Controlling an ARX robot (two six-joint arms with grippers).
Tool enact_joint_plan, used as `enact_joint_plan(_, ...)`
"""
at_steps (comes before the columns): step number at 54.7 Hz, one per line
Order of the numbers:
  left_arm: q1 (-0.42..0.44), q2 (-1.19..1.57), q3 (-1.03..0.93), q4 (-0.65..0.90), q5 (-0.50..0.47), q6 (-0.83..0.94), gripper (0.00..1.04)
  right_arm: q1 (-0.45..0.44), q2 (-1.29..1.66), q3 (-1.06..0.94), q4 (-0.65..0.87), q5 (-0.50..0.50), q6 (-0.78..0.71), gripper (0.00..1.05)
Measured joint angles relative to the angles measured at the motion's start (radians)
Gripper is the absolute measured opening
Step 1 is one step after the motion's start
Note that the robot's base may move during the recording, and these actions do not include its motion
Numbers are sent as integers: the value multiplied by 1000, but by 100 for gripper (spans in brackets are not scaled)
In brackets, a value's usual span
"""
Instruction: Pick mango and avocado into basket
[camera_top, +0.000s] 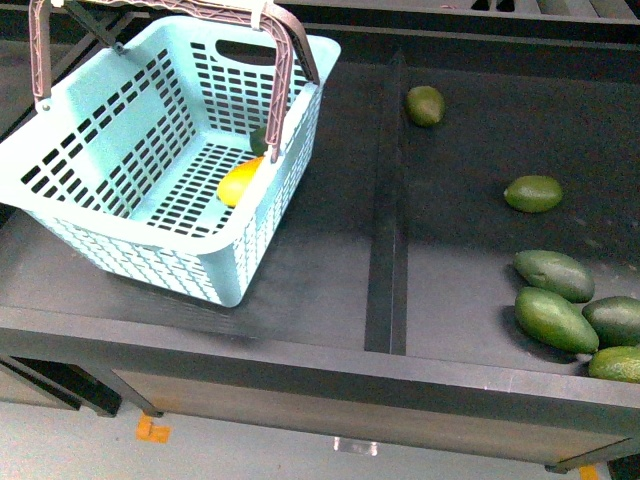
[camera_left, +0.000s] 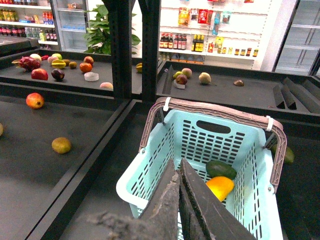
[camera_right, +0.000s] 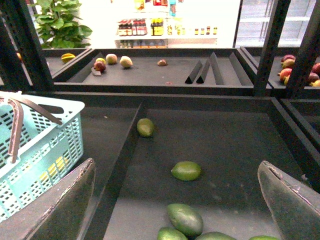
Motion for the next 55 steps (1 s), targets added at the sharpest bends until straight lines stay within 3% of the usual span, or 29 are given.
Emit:
enact_joint_plan(25,0,-198,0,-196,0,0,2,0,0,0,0,0,0,96)
enact_joint_plan(30,0,-337,0,-360,0,0,2,0,0,0,0,0,0,96)
enact_joint_plan(55,0,-370,0,-373,0,0,2,0,0,0,0,0,0,96)
